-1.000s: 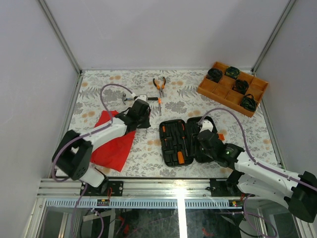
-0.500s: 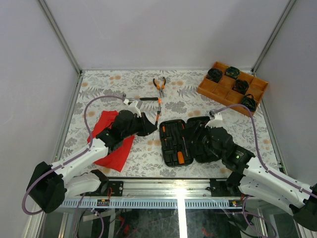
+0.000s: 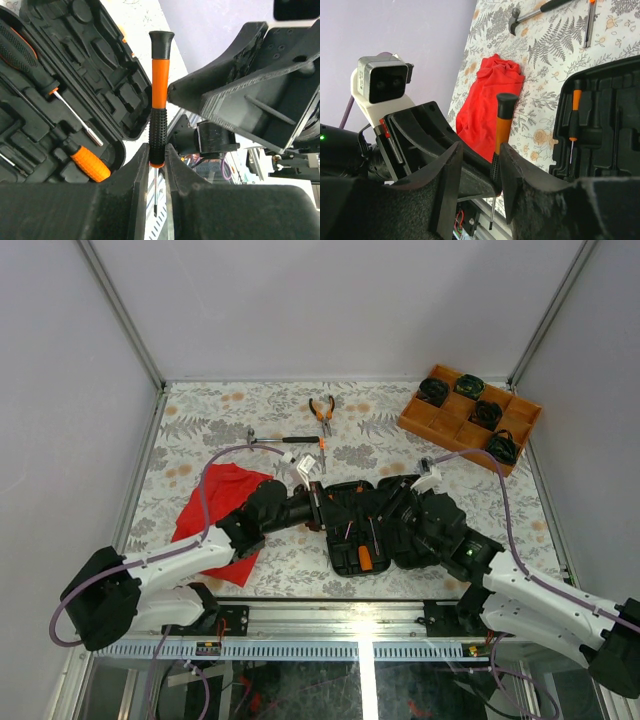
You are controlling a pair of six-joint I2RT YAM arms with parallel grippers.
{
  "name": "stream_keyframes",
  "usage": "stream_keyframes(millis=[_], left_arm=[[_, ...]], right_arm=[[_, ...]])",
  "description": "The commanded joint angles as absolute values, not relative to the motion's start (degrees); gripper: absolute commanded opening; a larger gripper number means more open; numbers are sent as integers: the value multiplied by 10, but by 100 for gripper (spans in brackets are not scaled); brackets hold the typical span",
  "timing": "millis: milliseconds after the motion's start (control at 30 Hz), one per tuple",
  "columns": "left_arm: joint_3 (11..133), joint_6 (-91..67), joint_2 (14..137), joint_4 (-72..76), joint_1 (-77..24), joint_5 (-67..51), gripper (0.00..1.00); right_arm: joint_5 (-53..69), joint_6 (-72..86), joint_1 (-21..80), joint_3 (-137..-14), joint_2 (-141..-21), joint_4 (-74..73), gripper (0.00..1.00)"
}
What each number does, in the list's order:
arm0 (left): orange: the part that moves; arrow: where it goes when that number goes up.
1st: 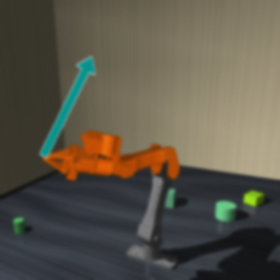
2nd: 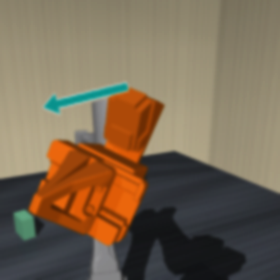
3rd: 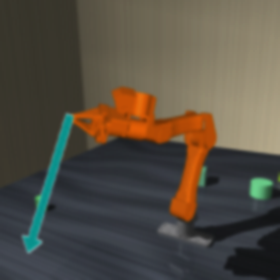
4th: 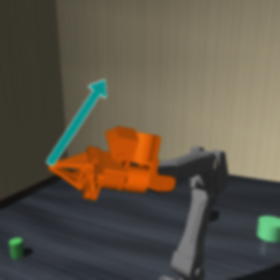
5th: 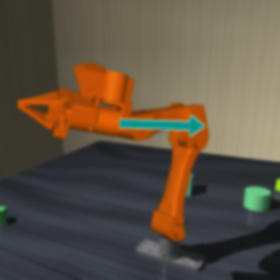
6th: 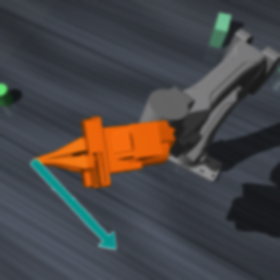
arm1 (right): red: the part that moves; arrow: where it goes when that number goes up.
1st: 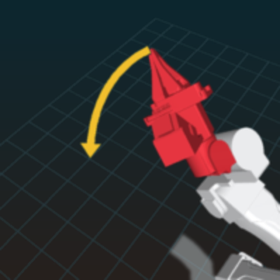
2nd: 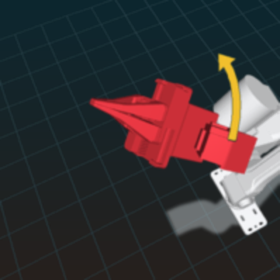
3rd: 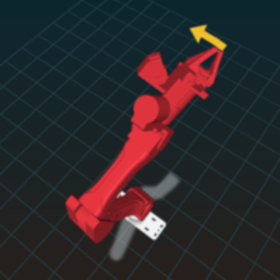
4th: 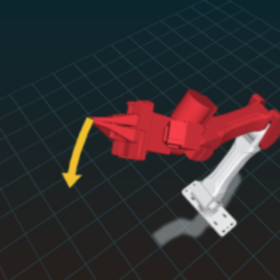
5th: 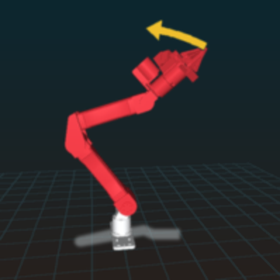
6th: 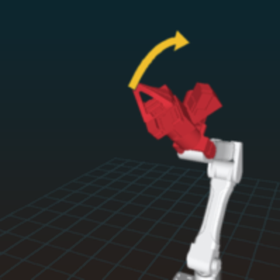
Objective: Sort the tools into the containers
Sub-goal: Pick up the screwdriver from the center of the board.
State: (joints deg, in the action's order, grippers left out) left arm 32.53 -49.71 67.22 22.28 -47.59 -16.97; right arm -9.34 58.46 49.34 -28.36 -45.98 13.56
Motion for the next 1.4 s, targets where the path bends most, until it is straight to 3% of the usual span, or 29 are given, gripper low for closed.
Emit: stream_keyframes(millis=[0,500,833,867,1000,1100,1200,1367], left_arm=[[347,-517,683,307,-479,-193,0],[342,-512,676,308,-481,-189,0],[327,-506,659,281,-481,-190,0],[325,-504,654,269,-481,-186,4],[332,-482,617,171,-481,-143,37],[337,-464,571,71,-480,-76,52],[332,-457,528,-5,-475,-19,59],[347,-447,514,-133,-469,52,59]], right_arm=[[-91,628,497,-280,-465,164,42],[-105,619,497,-299,-474,106,35],[-73,602,497,-295,-498,149,9],[-76,593,497,-299,-500,144,7],[-124,503,497,-360,-518,39,1],[-153,436,496,-410,-544,-30,0],[-158,377,496,-456,-586,-87,0],[-140,347,494,-523,-665,-155,0]])
